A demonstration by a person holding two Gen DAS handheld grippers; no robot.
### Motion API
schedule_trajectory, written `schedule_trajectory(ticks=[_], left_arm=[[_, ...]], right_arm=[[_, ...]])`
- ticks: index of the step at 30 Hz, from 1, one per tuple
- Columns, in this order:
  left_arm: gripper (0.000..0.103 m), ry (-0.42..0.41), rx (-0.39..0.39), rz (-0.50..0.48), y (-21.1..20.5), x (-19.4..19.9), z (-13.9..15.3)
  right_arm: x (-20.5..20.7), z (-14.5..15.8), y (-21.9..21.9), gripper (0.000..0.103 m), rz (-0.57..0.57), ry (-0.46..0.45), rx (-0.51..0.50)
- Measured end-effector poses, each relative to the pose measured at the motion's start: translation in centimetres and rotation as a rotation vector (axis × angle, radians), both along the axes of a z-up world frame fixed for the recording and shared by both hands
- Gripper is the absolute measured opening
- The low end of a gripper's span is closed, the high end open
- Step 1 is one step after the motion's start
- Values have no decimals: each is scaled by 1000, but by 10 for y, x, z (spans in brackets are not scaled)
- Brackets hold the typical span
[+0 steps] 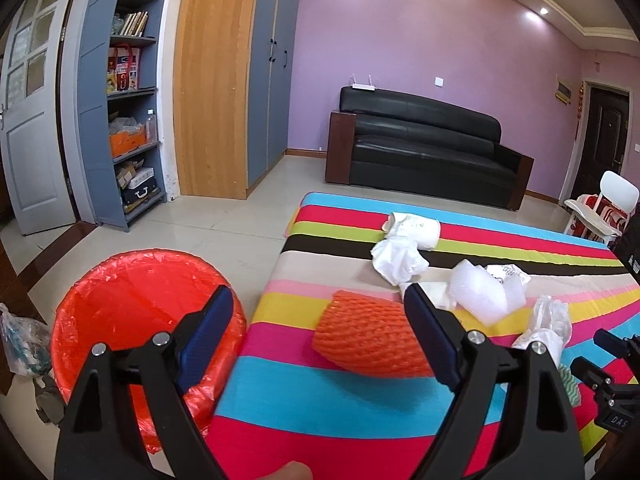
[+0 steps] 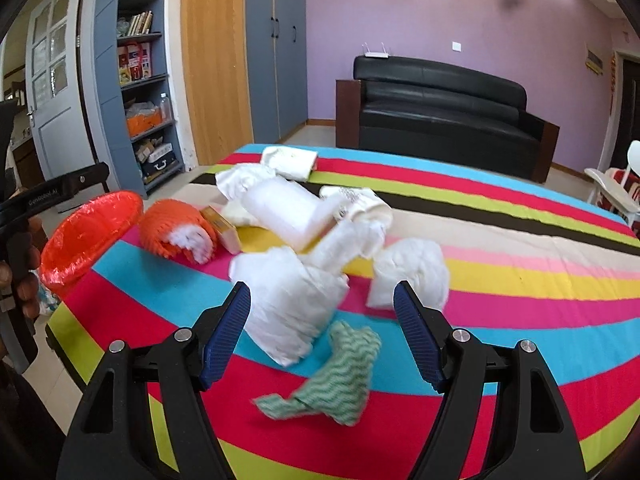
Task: Collect trash
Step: 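Move both tools back over the bed toward the remaining trash, then grasp the green-white cloth with the right gripper while the left grasps an orange net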
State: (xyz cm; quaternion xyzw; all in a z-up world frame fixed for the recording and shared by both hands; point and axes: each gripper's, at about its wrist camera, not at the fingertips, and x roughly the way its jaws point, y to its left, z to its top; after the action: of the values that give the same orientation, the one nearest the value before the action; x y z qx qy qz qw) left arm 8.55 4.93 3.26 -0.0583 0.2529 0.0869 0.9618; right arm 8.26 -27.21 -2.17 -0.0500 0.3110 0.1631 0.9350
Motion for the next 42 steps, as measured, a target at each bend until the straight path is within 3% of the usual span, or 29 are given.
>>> schedule_trajectory(ticks=[7, 11, 21, 26, 38, 42], left_arm=[[84, 16, 8, -17, -14, 8, -5], [84, 27, 12, -24, -18, 11, -9], [84, 42, -4, -29, -16, 15, -14], [84, 59, -21, -37, -17, 20, -18], [85, 140, -113, -70, -23, 46, -36], [95, 175, -122, -109, -33, 53, -45]], right_arm=[[2, -13, -10, 70, -19, 51, -12], [2, -20, -9, 65, -19, 80, -30], [7, -39, -3, 32, 14, 176, -50], [5, -33, 0, 25, 20, 161, -50], [7, 3, -2, 24, -4, 42, -2], [9, 13, 3, 24, 6, 14, 6]])
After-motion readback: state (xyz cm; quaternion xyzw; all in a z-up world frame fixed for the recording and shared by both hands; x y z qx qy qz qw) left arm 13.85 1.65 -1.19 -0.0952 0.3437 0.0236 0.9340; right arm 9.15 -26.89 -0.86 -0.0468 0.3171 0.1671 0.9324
